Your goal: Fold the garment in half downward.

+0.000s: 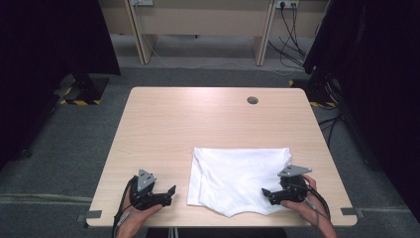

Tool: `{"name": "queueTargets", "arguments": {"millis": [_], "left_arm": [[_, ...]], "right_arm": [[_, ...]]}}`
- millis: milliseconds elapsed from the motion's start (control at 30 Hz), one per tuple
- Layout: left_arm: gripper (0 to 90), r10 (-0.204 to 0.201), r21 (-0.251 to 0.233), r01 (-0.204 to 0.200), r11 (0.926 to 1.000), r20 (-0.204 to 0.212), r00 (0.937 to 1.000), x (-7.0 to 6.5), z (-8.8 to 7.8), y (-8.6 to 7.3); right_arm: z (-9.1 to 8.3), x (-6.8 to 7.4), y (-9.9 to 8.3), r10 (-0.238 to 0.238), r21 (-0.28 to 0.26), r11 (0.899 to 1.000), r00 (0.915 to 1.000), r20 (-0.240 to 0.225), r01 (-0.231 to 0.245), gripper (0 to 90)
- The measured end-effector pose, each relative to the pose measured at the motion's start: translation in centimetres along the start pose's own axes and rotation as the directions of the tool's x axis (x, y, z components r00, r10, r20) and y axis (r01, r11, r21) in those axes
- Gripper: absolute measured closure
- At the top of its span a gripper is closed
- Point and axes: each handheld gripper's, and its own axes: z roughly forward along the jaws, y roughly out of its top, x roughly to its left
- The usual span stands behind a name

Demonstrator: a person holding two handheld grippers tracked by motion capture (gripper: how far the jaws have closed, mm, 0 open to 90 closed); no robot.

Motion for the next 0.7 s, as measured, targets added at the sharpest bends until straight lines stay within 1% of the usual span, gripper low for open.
{"name": "queueTargets", "arguments": {"millis": [67, 133, 267, 400, 500, 567, 700], "left_arm": [[6.2, 0.007, 0.003, -0.007, 1.0, -0.005, 1.0, 0.0, -0.1, -0.1], [6.2, 0.005, 0.01, -0.005, 0.9999, -0.005, 1.0, -0.1, 0.0, -0.2], [6.3, 0.033, 0.024, -0.033, 0.9992, -0.018, 0.9993, -0.3, -0.2, -0.3], [6.3, 0.034, 0.042, -0.034, 0.9985, -0.007, 0.9994, -0.4, -0.4, -0.7], [6.4, 0.029, 0.047, -0.028, 0.9985, -0.009, 0.9996, -0.3, -0.5, -1.1], [6.4, 0.017, 0.051, -0.017, 0.9985, -0.011, 0.9998, -0.2, -0.5, -1.4], [6.3, 0.017, 0.05, -0.016, 0.9986, -0.015, 0.9997, 0.0, -0.6, -1.7]], "right_arm": [[0.0, 0.0, 0.0, 0.0, 0.0, 1.0, 1.0, 0.0, 0.0, 8.5], [0.0, 0.0, 0.0, 0.001, -0.001, 1.0, 1.0, 0.0, -0.001, 8.5], [0.0, 0.0, -0.1, 0.0, -0.004, 1.0, 1.0, 0.0, 0.0, 8.4], [0.0, 0.0, -0.1, 0.001, -0.005, 1.0, 1.0, 0.0, -0.001, 8.5], [0.0, 0.0, -0.1, 0.001, -0.005, 1.0, 1.0, 0.0, -0.001, 8.4], [0.0, 0.0, -0.1, 0.002, -0.004, 1.0, 1.0, 0.0, -0.002, 8.5], [-0.1, 0.0, -0.1, 0.001, -0.003, 1.0, 1.0, -0.001, -0.001, 8.5]]}}
